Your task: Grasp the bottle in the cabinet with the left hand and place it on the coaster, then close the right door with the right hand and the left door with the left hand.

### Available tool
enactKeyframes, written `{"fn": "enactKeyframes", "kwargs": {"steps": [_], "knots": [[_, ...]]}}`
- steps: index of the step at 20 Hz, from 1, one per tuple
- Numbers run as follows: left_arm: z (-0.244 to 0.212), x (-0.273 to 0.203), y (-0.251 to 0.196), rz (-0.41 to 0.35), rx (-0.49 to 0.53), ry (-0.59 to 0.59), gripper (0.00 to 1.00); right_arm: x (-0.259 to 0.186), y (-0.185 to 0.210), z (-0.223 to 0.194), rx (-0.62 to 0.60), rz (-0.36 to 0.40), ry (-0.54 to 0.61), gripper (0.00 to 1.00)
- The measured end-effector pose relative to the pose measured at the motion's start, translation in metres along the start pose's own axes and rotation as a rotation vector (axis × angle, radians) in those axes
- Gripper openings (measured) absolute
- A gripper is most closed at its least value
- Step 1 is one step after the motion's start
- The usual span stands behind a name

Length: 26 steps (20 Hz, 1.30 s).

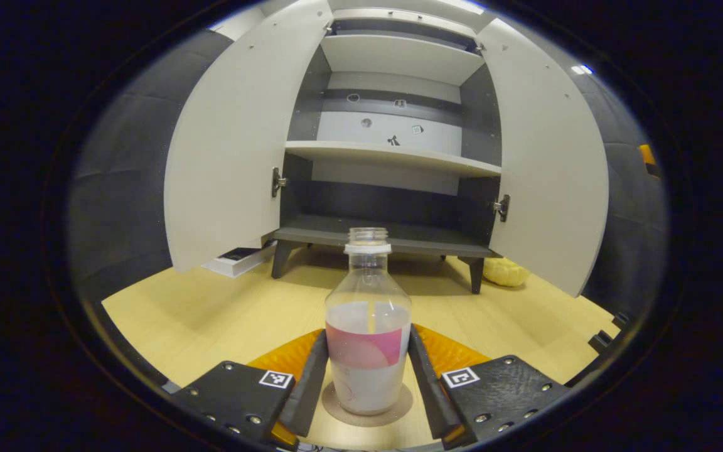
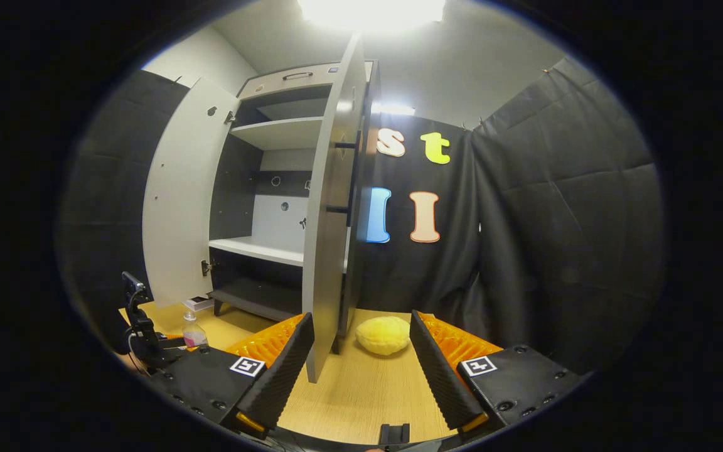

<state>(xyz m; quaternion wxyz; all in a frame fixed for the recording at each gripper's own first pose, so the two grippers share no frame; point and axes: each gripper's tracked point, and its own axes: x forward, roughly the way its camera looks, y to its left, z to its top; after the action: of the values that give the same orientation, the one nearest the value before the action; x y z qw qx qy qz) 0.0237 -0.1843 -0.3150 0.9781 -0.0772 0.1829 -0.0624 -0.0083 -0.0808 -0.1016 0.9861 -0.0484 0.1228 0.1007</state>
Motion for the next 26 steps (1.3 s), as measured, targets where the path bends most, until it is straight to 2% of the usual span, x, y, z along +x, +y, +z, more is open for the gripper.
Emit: {"fn": "enactKeyframes", "kwargs": {"steps": [11, 13, 15, 16, 17, 25, 26], "knots": [[-0.002, -0.004, 0.002, 0.033, 0.017, 0.015, 0.72, 0.009, 0.009, -0.008, 0.015, 0.039, 0.012, 0.96], [-0.001, -0.006, 0.005, 0.066, 0.029, 0.010, 0.82, 0.010, 0.013, -0.007, 0.018, 0.045, 0.006, 0.96], [0.002, -0.014, 0.005, 0.073, 0.029, 0.010, 0.97, 0.012, 0.014, -0.007, 0.020, 0.050, 0.000, 0.96], [0.003, -0.015, 0.004, 0.070, 0.027, 0.012, 0.97, 0.012, 0.014, -0.006, 0.021, 0.051, -0.002, 0.98], [0.006, -0.014, 0.003, 0.069, 0.025, 0.011, 0.91, 0.013, 0.015, -0.007, 0.025, 0.051, -0.003, 0.98], [0.051, -0.031, -0.001, 0.077, 0.001, -0.053, 0.91, 0.015, 0.016, -0.002, 0.041, 0.060, -0.025, 0.98], [0.058, -0.034, -0.001, 0.079, -0.001, -0.063, 0.97, 0.015, 0.016, -0.001, 0.046, 0.062, -0.029, 0.98]]}}
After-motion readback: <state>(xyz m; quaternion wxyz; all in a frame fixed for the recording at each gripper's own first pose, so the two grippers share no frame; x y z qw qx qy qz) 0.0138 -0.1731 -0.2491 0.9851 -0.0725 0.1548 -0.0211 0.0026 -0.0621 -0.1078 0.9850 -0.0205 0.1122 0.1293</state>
